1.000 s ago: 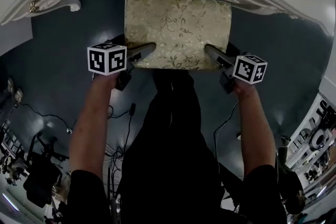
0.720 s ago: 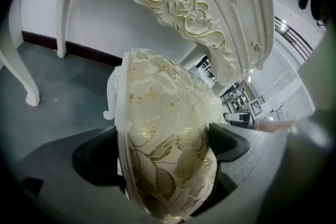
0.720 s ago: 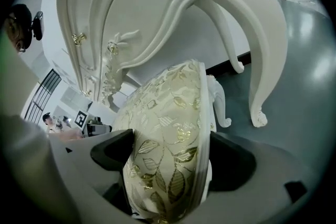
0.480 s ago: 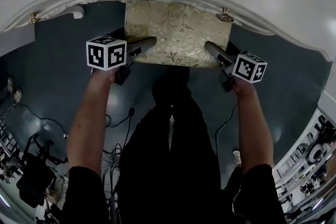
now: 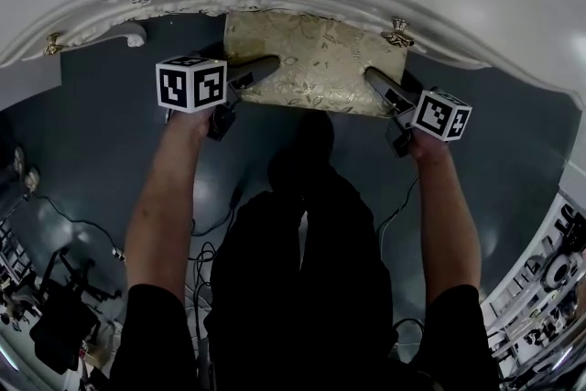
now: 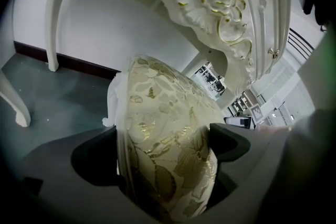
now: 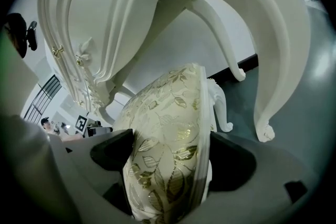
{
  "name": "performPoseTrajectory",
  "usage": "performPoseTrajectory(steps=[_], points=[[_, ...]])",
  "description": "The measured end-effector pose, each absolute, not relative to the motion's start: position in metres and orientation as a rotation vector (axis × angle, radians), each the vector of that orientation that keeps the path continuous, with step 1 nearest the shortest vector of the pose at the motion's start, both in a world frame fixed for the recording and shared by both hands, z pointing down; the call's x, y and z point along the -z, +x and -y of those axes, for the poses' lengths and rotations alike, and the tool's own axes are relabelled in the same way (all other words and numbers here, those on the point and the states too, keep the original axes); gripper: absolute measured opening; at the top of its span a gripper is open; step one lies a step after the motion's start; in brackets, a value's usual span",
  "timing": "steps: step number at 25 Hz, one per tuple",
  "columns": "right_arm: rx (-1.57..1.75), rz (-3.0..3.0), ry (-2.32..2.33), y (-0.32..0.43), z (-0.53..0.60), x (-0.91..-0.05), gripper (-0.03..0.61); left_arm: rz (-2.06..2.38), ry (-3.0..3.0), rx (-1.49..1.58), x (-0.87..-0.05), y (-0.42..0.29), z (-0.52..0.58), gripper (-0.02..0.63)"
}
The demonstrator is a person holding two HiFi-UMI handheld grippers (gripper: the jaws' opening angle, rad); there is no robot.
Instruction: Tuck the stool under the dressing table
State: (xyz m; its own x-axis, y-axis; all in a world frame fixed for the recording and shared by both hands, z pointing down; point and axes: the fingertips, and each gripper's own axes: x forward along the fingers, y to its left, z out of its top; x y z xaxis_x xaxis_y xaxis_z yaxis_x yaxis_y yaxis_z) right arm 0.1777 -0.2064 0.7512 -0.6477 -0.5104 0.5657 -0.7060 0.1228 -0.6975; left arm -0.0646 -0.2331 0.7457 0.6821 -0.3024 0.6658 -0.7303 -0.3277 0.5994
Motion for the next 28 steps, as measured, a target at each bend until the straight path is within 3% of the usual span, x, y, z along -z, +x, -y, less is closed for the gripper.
performPoseTrajectory(steps=[28], points=[[-1.455,2.239,1.304,0.192,0.210,-0.754,0.422,0.876,1.916,-0.391,-0.759,-0.065,0.225,0.522]])
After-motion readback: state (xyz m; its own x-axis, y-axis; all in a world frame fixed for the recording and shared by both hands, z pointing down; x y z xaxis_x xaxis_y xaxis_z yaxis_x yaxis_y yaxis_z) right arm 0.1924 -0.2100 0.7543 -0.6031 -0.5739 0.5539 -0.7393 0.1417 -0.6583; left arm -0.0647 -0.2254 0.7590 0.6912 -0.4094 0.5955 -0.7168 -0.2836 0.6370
